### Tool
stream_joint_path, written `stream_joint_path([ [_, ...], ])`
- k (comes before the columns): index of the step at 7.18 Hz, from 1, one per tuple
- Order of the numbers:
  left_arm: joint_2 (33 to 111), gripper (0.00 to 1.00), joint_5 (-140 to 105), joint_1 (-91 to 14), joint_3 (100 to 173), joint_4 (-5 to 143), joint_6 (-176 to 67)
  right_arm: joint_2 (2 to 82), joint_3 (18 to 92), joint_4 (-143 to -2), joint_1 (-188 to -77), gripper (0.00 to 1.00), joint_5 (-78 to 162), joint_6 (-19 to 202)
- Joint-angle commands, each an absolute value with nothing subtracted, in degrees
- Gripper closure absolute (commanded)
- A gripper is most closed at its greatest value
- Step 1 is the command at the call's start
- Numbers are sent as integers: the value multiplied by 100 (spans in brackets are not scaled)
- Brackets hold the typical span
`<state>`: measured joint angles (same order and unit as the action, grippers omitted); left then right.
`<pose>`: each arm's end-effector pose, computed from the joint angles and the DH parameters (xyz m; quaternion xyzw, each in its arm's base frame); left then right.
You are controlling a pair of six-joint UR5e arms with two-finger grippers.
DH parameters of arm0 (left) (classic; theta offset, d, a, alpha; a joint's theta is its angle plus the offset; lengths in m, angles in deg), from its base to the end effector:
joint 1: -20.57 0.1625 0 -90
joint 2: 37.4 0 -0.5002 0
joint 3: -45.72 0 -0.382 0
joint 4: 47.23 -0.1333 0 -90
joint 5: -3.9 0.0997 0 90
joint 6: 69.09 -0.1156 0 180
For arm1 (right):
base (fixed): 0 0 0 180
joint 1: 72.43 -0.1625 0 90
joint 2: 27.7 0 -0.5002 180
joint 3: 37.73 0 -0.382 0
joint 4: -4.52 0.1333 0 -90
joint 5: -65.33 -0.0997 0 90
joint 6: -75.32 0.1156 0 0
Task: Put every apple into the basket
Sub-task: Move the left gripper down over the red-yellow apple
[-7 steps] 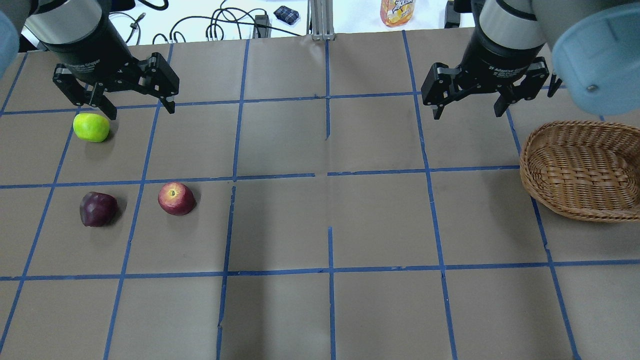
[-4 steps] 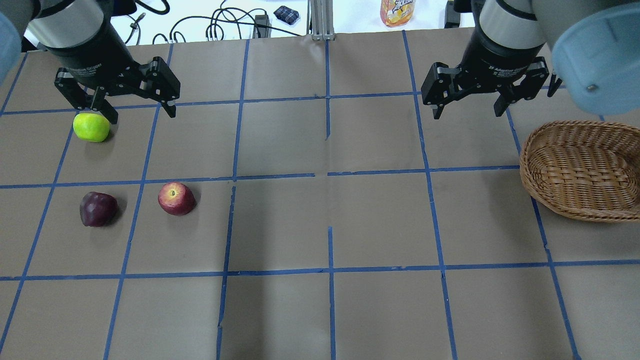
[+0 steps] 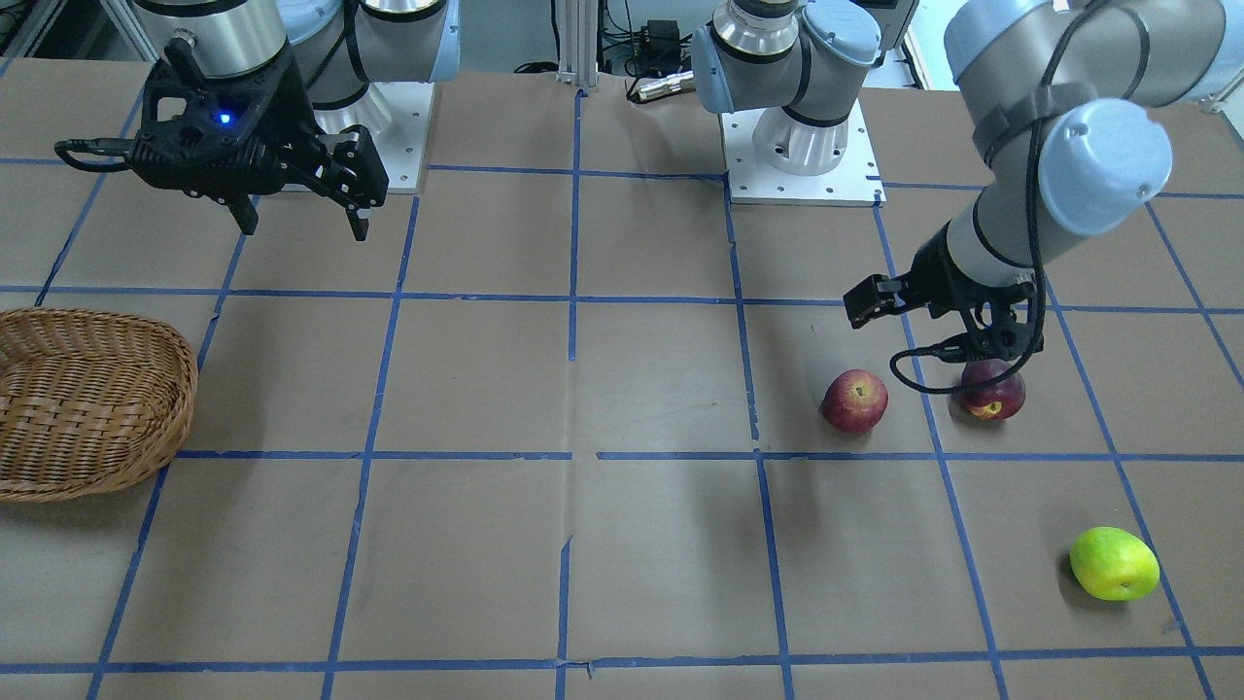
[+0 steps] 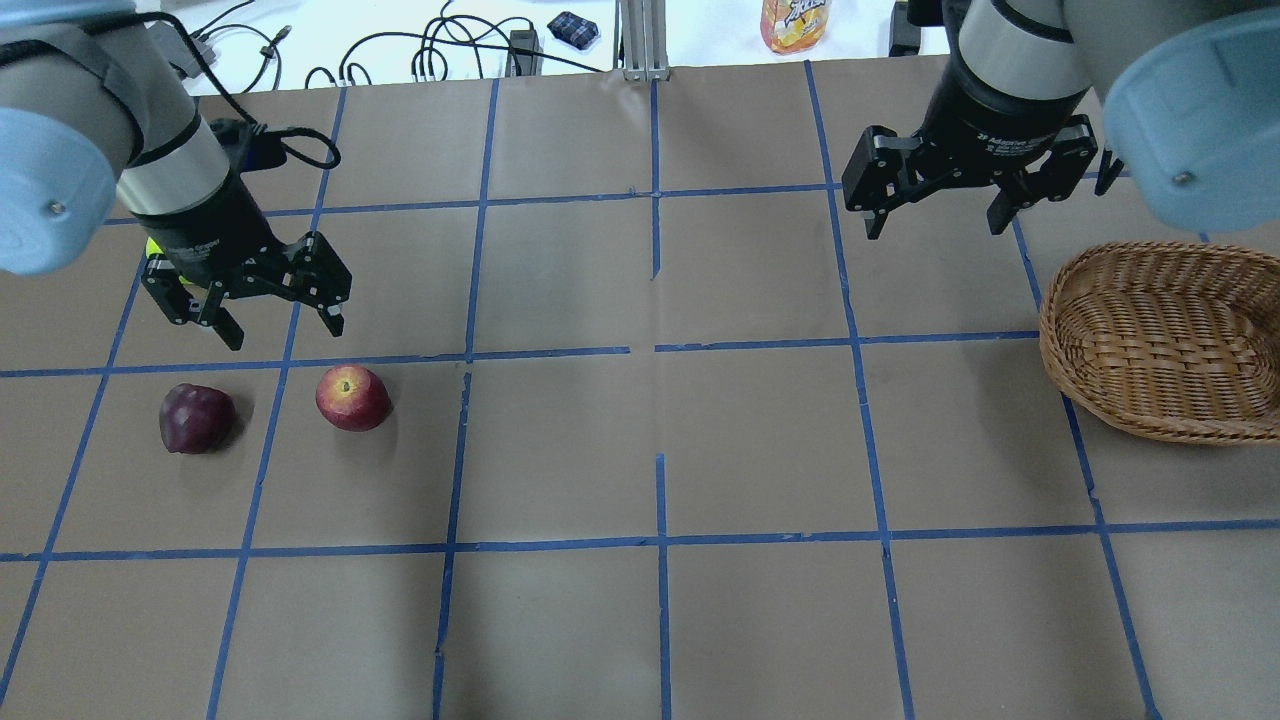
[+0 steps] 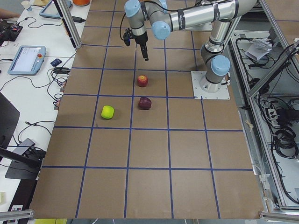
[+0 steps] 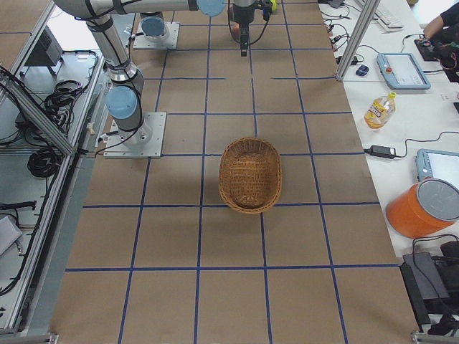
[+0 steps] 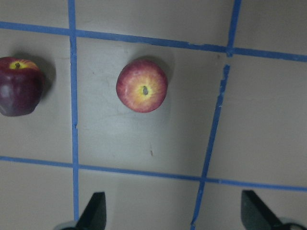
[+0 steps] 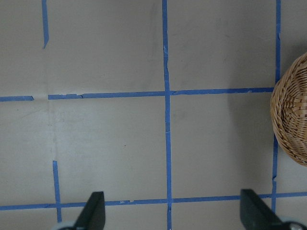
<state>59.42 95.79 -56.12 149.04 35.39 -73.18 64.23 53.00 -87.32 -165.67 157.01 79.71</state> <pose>-0.0133 -0.5064 0.3929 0.0780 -0.9906 -0.1123 0.0006 0.1563 -0.4627 0.5603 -0.0104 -0.9995 0.0274 0.0129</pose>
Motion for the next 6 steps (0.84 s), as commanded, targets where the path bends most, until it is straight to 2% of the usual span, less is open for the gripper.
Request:
stream_joint_path([
  [1,6532,0,9505,-5467,15679,1631,-7646,6424,5306,-8733,-16568,0,15700,7971],
  [6,6974,0,9287,-5484,15804,1412,-7876,6424,5306,-8741,-16568,0,15700,7971],
])
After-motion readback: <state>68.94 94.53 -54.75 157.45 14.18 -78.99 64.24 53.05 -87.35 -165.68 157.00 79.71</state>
